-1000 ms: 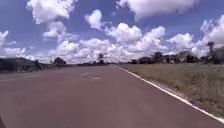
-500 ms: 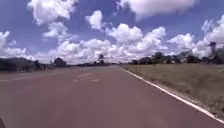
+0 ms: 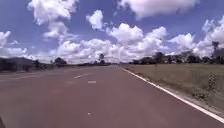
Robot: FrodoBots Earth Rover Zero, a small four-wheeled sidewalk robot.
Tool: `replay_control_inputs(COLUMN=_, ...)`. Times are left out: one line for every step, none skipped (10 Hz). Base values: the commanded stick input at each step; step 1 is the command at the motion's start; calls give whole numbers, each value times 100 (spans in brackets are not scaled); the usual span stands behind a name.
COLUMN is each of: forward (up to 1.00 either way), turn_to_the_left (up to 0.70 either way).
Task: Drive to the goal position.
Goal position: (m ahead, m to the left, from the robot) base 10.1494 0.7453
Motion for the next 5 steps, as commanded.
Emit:
replay_control_inputs(forward=100, turn_to_the_left=0)
replay_control_inputs(forward=100, turn_to_the_left=0)
replay_control_inputs(forward=100, turn_to_the_left=0)
replay_control_inputs(forward=100, turn_to_the_left=0)
replay_control_inputs(forward=100, turn_to_the_left=0)
